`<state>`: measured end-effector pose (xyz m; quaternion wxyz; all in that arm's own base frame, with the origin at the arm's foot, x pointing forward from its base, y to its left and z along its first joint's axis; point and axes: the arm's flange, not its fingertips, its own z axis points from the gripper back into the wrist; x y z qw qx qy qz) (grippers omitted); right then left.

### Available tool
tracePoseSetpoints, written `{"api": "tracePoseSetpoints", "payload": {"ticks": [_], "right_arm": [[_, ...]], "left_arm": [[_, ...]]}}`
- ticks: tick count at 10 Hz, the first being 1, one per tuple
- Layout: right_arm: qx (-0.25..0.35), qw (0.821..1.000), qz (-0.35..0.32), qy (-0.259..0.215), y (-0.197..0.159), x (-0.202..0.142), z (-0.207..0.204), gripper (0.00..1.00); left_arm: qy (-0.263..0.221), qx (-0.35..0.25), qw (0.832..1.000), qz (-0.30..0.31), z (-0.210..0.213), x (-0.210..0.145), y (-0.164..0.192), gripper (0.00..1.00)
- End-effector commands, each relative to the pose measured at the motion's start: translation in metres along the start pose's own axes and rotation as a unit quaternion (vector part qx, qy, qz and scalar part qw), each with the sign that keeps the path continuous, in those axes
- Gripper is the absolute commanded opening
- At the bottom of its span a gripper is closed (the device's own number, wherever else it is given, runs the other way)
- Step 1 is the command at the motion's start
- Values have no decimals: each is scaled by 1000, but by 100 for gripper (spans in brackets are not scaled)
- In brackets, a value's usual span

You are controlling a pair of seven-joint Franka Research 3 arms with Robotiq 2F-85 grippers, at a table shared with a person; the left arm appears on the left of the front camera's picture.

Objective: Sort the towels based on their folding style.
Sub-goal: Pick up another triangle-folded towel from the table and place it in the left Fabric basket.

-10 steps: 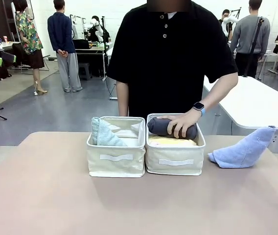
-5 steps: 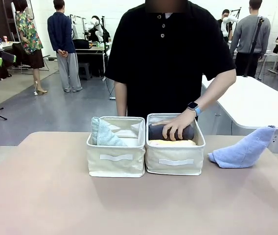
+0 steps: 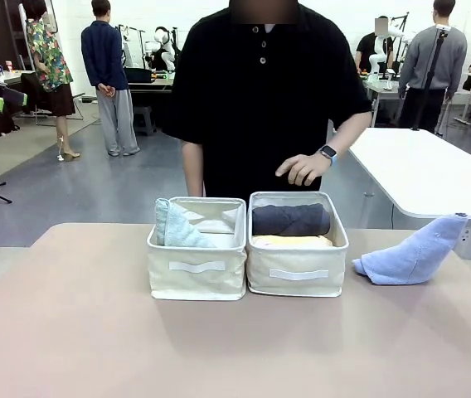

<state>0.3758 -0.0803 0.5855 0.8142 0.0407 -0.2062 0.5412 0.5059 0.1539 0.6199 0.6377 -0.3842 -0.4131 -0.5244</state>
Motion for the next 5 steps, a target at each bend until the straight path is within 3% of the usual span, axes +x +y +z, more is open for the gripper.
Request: {"api": "tracePoseSetpoints", "payload": {"ticks": [1,2,3,5], "right_arm": [[5,1000,5,-5,2,-3,-3,100],[0,1000,0,0,0,0,0,100],[-5,995,84,57,-21,15,-5,100],[39,975,198,89,-60,34,-19,100]], "left_arm": [[13,4,1000,1,-1,0,-2,100],[13,4,1000,1,-1,0,-2,100],[13,4,1000,1,-1,0,-2,100],[13,4,1000,1,-1,0,-2,100]]}}
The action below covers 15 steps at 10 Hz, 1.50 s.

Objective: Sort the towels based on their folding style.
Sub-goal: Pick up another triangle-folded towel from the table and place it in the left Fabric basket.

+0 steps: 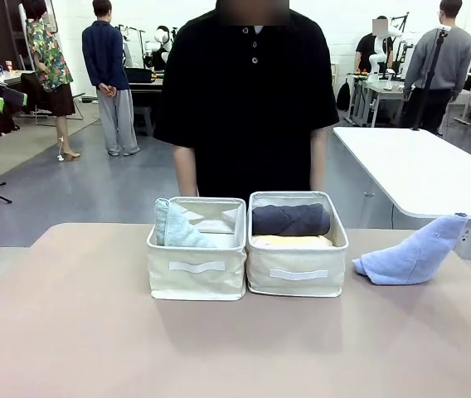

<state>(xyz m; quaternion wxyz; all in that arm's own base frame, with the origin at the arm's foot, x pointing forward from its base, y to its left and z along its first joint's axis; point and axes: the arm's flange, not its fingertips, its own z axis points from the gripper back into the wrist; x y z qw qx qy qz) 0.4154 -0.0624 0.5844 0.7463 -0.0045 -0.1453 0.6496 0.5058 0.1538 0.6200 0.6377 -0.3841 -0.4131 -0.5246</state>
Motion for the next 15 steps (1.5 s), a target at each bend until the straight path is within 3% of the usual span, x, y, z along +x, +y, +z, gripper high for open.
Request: {"api": "tracePoseSetpoints", "payload": {"ticks": [1,2,4,8,10,11,15], "right_arm": [[31,992,110,52,-52,-3,-11,100],[53,989,127,45,-69,-4,-25,100],[79,990,88,71,-98,-13,-64,100],[49,995,57,71,-106,-17,-120,100],[22,998,40,53,-104,-13,-123,100],[60,993,65,73,-110,-17,-118,100],[60,993,65,73,-110,-17,-118,100]], "left_arm": [[13,4,1000,1,-1,0,-2,100],[13,4,1000,1,-1,0,-2,100],[13,4,1000,1,-1,0,-2,100],[13,4,1000,1,-1,0,-2,100],[13,4,1000,1,-1,0,-2,100],[13,4,1000,1,-1,0,-2,100],[13,4,1000,1,-1,0,-2,100]]}}
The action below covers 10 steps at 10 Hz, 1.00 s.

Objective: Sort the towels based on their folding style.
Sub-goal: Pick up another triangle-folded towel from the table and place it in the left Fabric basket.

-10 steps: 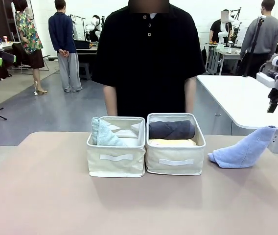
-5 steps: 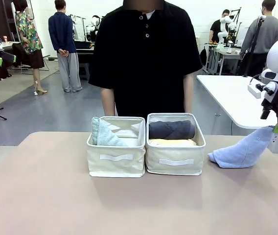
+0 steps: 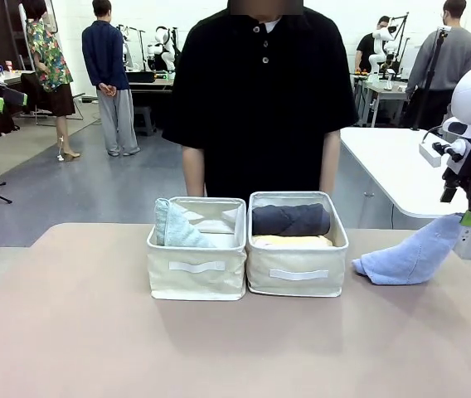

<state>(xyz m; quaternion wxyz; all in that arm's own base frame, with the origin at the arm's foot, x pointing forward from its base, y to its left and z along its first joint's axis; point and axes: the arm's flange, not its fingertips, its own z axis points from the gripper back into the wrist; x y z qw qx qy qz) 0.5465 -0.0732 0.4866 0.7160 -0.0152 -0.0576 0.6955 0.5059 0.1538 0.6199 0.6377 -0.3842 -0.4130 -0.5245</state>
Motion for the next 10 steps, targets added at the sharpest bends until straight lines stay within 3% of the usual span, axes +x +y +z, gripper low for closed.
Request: {"api": "tracePoseSetpoints", "payload": {"ticks": [1,2,4,9,10], "right_arm": [[-1,1000,0,0,0,0,0,100],[50,998,-8,-27,-14,-4,-16,100],[73,996,-18,-37,-28,-3,-38,100],[67,997,5,-46,-35,-3,-51,100],[67,997,6,-46,-36,-4,-51,40]], "left_arm": [[13,5,1000,1,-1,0,-2,100],[13,5,1000,1,-1,0,-2,100],[13,5,1000,1,-1,0,-2,100],[13,5,1000,1,-1,0,-2,100],[13,5,1000,1,-1,0,-2,100]]}}
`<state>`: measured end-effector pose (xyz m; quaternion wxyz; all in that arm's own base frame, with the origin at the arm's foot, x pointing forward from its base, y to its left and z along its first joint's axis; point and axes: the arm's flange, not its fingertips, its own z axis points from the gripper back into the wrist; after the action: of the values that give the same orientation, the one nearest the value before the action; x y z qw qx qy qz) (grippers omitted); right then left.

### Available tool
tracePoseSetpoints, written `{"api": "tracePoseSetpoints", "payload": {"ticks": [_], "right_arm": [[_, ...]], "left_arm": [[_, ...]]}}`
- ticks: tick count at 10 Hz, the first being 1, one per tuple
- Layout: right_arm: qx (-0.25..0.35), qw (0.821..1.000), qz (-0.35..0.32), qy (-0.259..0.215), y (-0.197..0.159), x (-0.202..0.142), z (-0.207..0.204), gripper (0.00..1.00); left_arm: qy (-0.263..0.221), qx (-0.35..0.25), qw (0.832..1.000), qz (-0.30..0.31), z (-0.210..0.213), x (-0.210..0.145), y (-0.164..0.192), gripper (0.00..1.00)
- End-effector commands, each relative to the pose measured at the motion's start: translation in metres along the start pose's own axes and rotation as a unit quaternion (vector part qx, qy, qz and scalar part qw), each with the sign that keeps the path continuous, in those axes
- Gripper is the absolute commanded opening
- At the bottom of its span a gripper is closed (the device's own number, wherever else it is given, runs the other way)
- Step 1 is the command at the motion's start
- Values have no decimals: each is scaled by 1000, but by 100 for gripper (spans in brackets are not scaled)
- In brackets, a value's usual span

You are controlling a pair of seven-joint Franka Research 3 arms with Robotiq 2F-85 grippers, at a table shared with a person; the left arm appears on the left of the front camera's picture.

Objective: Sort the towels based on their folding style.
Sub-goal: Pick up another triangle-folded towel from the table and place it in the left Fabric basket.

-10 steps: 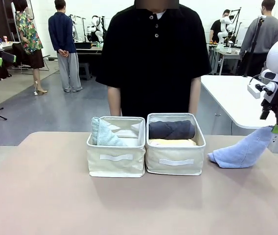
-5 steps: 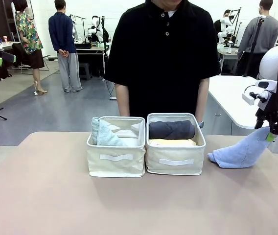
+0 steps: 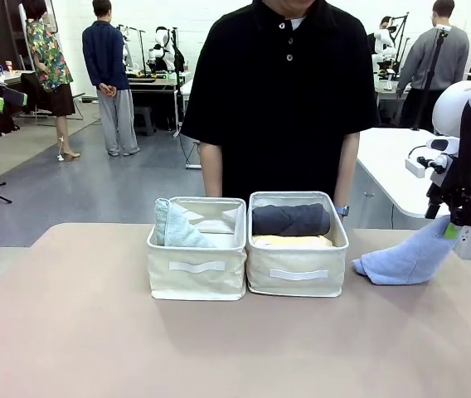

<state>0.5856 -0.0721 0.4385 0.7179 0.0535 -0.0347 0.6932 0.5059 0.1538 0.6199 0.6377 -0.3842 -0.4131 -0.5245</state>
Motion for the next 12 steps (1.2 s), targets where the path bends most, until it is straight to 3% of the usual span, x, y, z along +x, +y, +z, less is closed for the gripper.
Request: {"api": "tracePoseSetpoints", "payload": {"ticks": [1,2,3,4,10,12], "right_arm": [[2,1000,9,-16,-2,-4,1,40],[3,1000,9,-17,-2,-4,1,0],[3,1000,11,-17,-2,-4,2,35],[5,1000,11,-16,-2,-5,2,0],[5,1000,12,-11,5,-8,14,0],[-40,999,-8,-13,55,15,88,0]], "left_arm": [[13,5,1000,1,-1,0,-2,100],[13,5,1000,1,-1,0,-2,100],[13,5,1000,1,-1,0,-2,100],[13,5,1000,1,-1,0,-2,100],[13,5,1000,1,-1,0,-2,100],[13,5,1000,1,-1,0,-2,100]]}}
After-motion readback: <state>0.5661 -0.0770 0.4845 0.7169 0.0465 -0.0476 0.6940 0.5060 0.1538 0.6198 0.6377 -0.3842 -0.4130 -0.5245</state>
